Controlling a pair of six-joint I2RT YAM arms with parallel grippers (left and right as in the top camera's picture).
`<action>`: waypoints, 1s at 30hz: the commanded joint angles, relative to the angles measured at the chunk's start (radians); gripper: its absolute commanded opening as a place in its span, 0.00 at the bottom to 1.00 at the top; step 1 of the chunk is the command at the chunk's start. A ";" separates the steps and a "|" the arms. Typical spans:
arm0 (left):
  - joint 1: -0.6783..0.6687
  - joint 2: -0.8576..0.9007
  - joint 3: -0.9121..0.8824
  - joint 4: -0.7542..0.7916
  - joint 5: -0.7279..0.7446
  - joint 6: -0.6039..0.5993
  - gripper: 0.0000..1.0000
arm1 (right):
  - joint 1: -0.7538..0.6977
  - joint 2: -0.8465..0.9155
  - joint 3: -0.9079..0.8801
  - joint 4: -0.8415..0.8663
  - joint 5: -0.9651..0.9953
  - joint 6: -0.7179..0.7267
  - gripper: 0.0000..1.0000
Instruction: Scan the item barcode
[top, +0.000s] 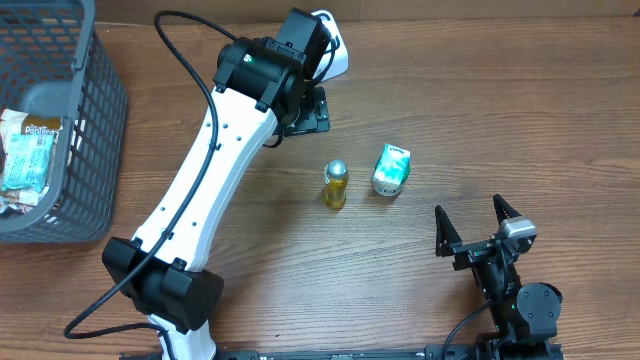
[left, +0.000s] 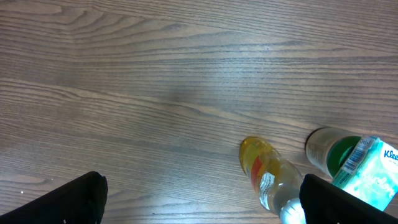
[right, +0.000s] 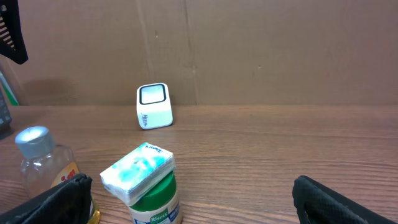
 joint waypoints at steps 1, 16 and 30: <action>0.005 -0.014 0.021 0.002 -0.017 0.019 1.00 | 0.000 -0.009 -0.011 0.004 -0.005 -0.002 1.00; 0.005 -0.014 0.021 0.058 -0.018 0.019 1.00 | 0.000 -0.009 -0.011 0.004 -0.005 -0.002 1.00; 0.027 -0.014 0.042 0.163 -0.103 0.227 0.77 | 0.000 -0.009 -0.011 0.004 -0.005 -0.002 1.00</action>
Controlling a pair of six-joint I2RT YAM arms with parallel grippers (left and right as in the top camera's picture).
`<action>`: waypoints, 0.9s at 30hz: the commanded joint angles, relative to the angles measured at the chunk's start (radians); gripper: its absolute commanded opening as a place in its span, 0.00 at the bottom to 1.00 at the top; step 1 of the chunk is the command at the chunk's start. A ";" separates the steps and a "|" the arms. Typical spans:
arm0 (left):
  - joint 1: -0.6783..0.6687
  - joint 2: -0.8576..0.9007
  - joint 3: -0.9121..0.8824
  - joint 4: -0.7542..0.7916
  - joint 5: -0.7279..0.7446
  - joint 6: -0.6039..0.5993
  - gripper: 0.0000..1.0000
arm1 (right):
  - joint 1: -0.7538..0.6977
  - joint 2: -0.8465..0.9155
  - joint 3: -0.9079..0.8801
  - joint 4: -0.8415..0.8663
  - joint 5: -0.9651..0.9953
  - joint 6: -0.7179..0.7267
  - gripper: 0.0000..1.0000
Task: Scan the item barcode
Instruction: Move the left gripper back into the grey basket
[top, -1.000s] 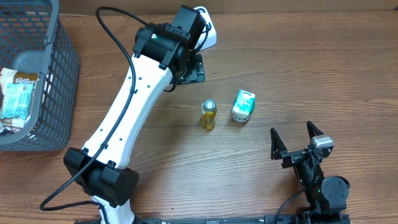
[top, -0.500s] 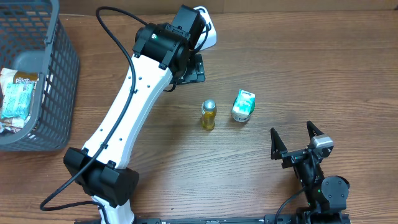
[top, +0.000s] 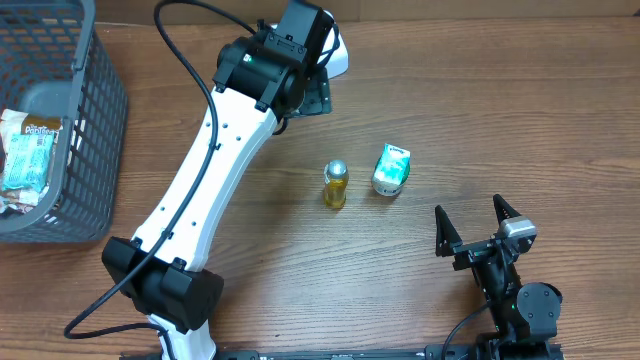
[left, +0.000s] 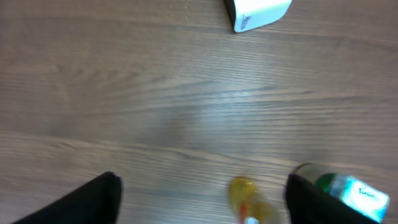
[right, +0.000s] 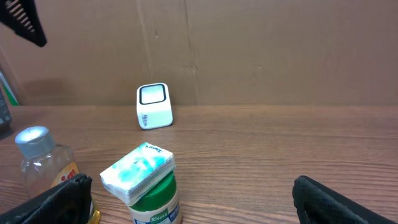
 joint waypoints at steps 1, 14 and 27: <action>0.027 -0.014 0.060 -0.014 -0.077 0.168 0.69 | 0.000 -0.009 -0.011 0.004 -0.005 -0.001 1.00; 0.281 -0.025 0.588 -0.248 -0.352 0.328 0.88 | 0.000 -0.009 -0.011 0.004 -0.005 -0.001 1.00; 0.750 -0.023 0.559 -0.175 -0.208 0.445 1.00 | 0.000 -0.009 -0.011 0.004 -0.005 -0.001 1.00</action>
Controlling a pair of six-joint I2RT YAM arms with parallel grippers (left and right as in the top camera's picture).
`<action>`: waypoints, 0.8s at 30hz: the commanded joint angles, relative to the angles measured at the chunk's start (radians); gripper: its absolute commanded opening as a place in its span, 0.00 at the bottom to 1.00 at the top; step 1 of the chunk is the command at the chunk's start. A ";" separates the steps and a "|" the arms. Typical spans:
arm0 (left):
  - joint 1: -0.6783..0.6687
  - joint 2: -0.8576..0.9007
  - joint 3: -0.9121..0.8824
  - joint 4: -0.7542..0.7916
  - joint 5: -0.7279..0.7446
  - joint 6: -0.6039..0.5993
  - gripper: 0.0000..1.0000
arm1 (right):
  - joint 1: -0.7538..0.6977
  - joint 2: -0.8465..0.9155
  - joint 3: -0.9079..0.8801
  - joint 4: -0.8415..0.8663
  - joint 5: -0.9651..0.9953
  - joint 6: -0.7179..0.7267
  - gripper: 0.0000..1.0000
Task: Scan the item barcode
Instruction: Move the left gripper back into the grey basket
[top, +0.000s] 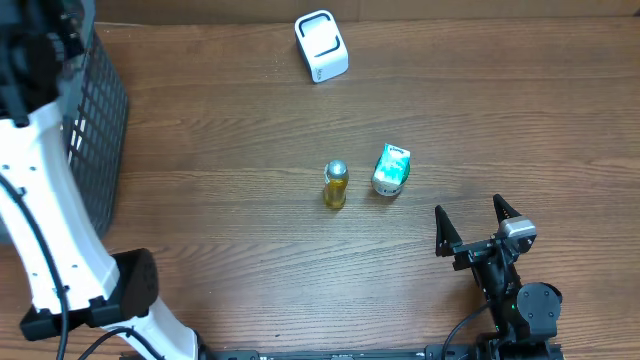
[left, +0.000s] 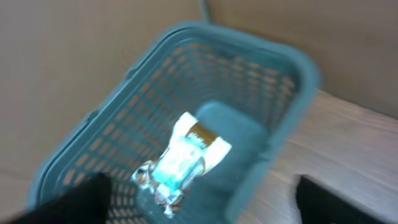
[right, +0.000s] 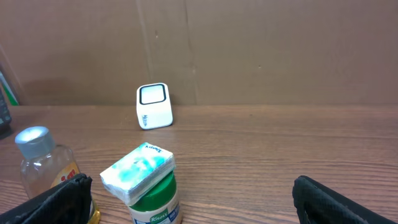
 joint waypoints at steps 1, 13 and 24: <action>0.127 -0.002 -0.032 0.014 0.100 0.027 1.00 | 0.000 -0.009 -0.011 0.004 -0.005 -0.002 1.00; 0.388 0.000 -0.432 0.200 0.279 0.182 1.00 | 0.000 -0.009 -0.011 0.004 -0.005 -0.002 1.00; 0.436 0.005 -0.901 0.579 0.285 0.410 1.00 | 0.000 -0.009 -0.011 0.004 -0.005 -0.002 1.00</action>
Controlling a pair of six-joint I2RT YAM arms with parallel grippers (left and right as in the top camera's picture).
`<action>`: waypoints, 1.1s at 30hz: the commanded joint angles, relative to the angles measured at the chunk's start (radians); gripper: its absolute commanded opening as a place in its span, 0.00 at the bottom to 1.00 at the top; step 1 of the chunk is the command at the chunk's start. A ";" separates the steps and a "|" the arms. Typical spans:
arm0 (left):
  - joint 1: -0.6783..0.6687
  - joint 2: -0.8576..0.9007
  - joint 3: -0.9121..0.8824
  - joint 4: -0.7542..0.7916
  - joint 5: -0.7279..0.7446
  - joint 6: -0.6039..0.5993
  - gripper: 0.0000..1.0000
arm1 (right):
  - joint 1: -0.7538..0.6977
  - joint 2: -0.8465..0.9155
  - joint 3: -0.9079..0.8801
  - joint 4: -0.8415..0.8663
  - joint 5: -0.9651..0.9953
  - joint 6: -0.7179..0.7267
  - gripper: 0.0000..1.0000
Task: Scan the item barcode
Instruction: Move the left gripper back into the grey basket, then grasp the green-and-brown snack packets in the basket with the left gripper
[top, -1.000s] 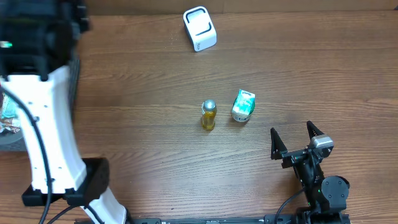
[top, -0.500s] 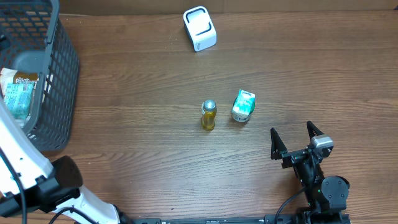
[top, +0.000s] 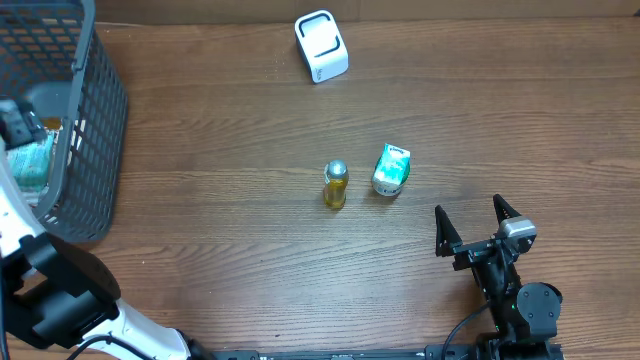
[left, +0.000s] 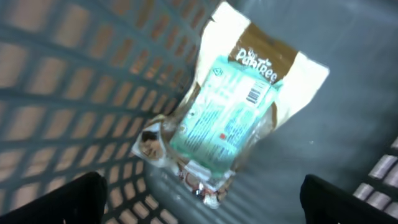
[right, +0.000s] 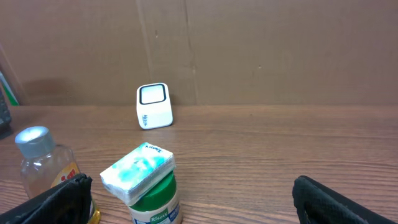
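A teal and brown snack packet (left: 233, 112) with a barcode on it lies on the floor of the grey basket (left: 348, 124). My left gripper (left: 200, 198) hangs open just above the packet, inside the basket (top: 100, 110). The white scanner (top: 321, 46) stands at the table's far edge, also in the right wrist view as a white scanner (right: 153, 106). My right gripper (top: 478, 225) rests open at the front right, holding nothing.
Mid-table stand a small yellow bottle (top: 335, 185) with a silver cap and a green-lidded jar (right: 158, 202) with a tissue pack (top: 392, 165) on top. The left arm (top: 40, 290) runs along the table's left edge. A cardboard wall backs the table.
My left gripper has come down from above the basket's rim to close over the snack packet inside. It is still open. The right arm has not moved.
My left gripper was open over the table beside the bottle and jar, near the scanner. It then stood a little farther back. Later it was over the basket at the far left, and now it is low inside it above the packet.
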 joint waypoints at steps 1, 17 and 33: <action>0.008 0.002 -0.098 0.077 0.030 0.112 1.00 | 0.000 -0.009 -0.011 0.004 -0.006 -0.001 1.00; 0.037 0.151 -0.193 0.315 0.120 0.276 1.00 | 0.000 -0.009 -0.011 0.004 -0.006 -0.001 1.00; 0.143 0.241 -0.193 0.344 0.286 0.311 1.00 | 0.000 -0.009 -0.011 0.004 -0.006 -0.001 1.00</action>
